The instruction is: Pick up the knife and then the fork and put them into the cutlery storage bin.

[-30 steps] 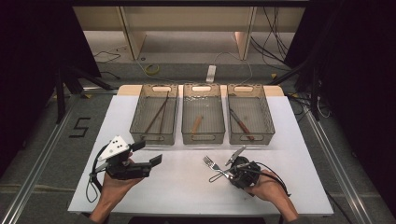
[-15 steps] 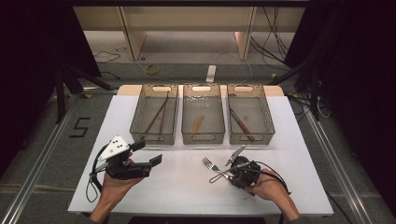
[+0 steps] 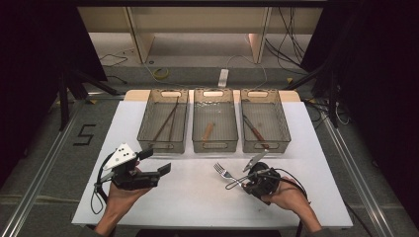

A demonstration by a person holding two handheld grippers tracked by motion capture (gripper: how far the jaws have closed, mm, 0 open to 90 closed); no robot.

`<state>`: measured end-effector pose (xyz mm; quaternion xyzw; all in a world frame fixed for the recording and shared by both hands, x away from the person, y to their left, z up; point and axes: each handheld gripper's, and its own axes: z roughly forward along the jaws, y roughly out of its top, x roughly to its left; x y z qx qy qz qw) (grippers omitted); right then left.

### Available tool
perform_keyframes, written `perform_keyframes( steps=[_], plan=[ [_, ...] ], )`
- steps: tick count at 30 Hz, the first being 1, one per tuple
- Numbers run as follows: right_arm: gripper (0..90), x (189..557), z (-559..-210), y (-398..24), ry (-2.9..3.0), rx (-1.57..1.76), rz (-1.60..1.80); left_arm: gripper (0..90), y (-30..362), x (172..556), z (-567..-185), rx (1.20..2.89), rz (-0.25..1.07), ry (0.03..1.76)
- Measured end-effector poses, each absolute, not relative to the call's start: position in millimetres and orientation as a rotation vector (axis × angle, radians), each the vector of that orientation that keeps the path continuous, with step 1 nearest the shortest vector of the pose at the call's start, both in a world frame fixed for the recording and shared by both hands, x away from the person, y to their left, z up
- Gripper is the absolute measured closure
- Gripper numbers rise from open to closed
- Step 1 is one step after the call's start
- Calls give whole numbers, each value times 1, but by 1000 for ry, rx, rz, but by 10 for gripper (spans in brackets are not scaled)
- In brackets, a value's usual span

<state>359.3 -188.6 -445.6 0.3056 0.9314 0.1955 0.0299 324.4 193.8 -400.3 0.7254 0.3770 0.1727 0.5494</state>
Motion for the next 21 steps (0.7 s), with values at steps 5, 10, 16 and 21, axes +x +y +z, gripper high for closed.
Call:
perform_keyframes(
  steps=[5,10,16,21],
  plan=[
    [775,362,-445,-193,2873,965,664,154,193,324,-400,1718,408,891],
    [775,363,-437,-197,2851,971,719,154,194,325,-400,1717,408,894],
    [775,366,-429,-206,2842,1002,854,154,194,325,-400,1716,408,894],
    [775,369,-422,-210,2809,1024,910,154,194,325,-400,1716,408,895]
  ],
)
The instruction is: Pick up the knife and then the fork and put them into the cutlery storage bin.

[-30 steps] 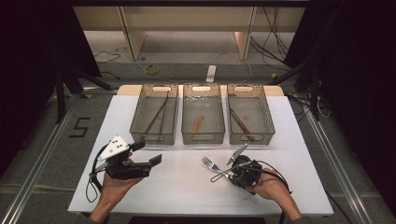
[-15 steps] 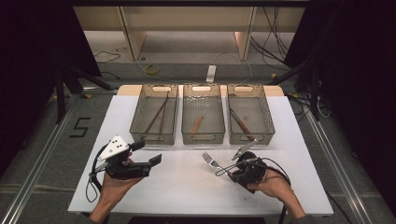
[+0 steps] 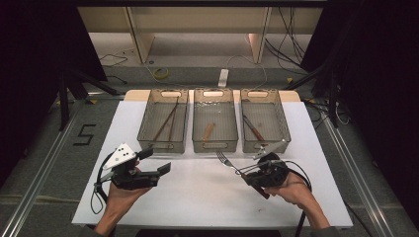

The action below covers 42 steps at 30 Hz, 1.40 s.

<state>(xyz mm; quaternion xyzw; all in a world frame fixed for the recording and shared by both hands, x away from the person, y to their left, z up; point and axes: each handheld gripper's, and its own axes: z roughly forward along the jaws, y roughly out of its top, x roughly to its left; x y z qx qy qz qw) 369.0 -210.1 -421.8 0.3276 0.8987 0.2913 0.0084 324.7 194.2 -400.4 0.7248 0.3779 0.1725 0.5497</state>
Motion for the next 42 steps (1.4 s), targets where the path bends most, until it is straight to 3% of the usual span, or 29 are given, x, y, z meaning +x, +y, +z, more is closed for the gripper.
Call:
perform_keyframes(
  steps=[25,42],
  plan=[
    [774,399,-383,-234,2550,1108,980,154,195,325,-400,1709,412,895],
    [774,449,-355,-242,2387,1190,976,154,196,325,-400,1703,412,895]
  ],
)
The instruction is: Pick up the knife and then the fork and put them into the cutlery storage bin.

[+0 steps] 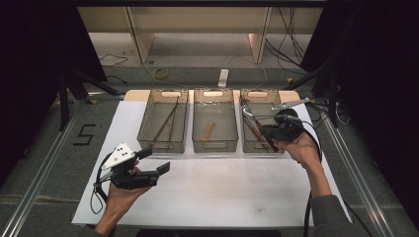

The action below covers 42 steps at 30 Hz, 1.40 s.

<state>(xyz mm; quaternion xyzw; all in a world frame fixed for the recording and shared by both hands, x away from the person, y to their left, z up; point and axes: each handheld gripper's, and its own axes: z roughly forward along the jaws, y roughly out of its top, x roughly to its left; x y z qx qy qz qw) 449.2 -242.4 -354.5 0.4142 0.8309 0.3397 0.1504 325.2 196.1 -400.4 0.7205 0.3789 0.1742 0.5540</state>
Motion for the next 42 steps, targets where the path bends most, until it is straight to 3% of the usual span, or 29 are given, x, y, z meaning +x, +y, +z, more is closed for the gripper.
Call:
perform_keyframes(
  steps=[17,42],
  plan=[
    [774,505,-356,-242,2295,1381,865,154,196,325,-400,1699,408,894],
    [773,530,-384,-245,2254,1524,756,154,195,325,-400,1701,405,895]
  ],
)
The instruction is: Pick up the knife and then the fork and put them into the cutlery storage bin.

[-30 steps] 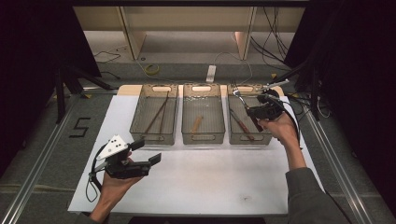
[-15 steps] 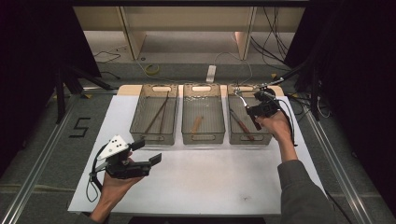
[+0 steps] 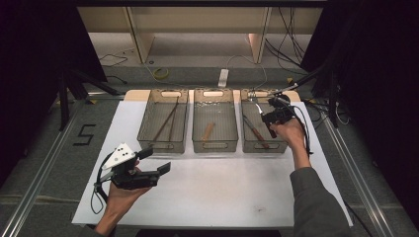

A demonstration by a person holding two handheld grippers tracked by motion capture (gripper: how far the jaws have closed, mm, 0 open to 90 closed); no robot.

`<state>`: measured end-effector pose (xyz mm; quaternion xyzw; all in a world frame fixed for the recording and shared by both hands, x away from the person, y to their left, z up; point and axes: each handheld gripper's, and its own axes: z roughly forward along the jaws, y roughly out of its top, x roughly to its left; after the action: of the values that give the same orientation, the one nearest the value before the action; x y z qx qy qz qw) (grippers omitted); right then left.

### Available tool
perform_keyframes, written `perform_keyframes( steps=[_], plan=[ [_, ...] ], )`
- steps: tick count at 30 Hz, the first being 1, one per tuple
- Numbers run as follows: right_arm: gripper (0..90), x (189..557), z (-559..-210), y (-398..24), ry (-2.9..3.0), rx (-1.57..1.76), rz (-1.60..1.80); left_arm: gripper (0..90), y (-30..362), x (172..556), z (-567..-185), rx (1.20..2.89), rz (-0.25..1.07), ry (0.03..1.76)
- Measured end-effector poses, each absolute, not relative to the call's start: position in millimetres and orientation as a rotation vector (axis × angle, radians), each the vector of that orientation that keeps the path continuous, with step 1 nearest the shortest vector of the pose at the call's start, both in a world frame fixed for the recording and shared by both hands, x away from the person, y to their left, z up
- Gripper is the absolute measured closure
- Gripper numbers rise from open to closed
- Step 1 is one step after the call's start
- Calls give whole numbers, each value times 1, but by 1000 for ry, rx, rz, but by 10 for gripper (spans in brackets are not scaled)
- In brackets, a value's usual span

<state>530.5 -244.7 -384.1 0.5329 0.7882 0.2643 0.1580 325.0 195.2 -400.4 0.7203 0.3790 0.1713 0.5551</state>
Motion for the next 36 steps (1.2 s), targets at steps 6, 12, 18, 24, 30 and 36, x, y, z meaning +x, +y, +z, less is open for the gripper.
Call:
perform_keyframes(
  steps=[6,12,18,24,30,36],
  plan=[
    [772,532,-391,-243,2271,1538,731,154,195,325,-400,1702,406,894],
    [765,533,-395,-240,2297,1542,718,154,195,325,-400,1701,406,894],
    [541,533,-393,-236,2305,1555,744,154,196,325,-400,1698,407,896],
    [474,524,-382,-233,2300,1481,809,154,195,325,-400,1700,406,896],
    [433,507,-369,-230,2292,1410,906,154,195,325,-400,1702,406,896],
    [394,493,-359,-225,2285,1348,957,154,195,325,-401,1702,405,898]
  ],
)
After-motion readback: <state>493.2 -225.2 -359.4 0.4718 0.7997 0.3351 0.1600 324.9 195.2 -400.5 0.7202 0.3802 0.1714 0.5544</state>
